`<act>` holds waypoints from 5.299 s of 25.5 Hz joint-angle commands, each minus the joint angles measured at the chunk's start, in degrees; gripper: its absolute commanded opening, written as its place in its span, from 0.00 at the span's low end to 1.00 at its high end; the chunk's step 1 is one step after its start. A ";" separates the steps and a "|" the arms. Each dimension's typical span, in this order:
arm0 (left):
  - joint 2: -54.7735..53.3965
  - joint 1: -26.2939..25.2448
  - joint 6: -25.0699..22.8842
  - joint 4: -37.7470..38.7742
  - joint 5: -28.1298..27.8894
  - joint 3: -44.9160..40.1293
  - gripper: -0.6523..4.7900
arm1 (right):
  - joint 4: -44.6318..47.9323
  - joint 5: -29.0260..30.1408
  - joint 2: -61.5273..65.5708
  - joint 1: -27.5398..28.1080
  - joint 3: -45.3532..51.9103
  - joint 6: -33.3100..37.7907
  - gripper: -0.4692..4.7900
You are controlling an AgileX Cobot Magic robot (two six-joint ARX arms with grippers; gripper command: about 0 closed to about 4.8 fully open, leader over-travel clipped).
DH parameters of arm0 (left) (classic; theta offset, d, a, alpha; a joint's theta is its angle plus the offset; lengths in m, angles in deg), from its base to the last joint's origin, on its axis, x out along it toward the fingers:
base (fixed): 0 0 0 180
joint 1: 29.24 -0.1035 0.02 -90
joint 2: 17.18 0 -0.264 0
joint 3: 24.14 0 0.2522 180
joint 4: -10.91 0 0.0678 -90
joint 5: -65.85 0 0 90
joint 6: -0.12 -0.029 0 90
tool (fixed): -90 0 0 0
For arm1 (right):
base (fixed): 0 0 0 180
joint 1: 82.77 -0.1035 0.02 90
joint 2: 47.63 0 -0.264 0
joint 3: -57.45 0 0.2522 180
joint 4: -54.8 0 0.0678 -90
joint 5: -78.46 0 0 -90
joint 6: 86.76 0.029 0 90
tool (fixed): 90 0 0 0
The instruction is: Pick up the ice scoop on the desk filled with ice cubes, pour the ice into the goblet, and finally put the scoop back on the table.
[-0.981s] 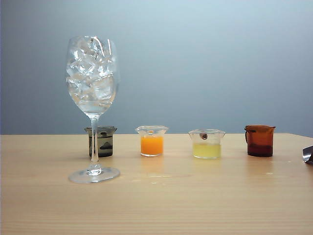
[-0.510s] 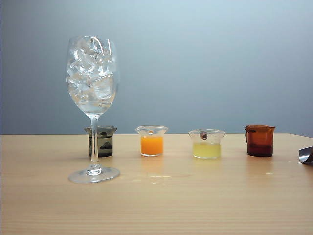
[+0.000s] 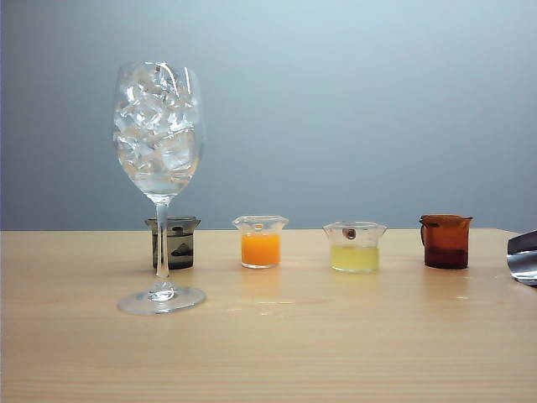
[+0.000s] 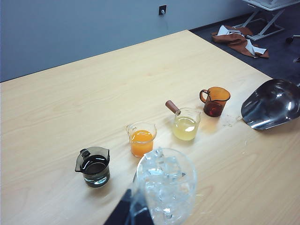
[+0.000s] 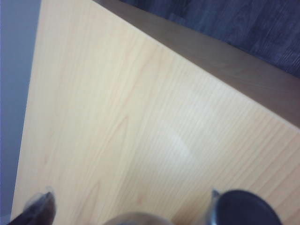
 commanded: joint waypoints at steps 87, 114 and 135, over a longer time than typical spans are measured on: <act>40.30 -12.35 7.13 -33.11 -15.54 -48.74 0.11 | -0.17 -25.18 -46.58 -44.98 14.40 -37.77 0.09; 40.30 -13.18 6.03 -34.71 -20.20 -55.25 0.11 | -0.17 -25.20 -46.60 -44.98 14.40 -37.77 0.09; 40.30 -15.30 5.79 -34.69 -19.37 -55.23 0.11 | -0.17 -25.20 -46.60 -44.98 14.40 -37.77 0.09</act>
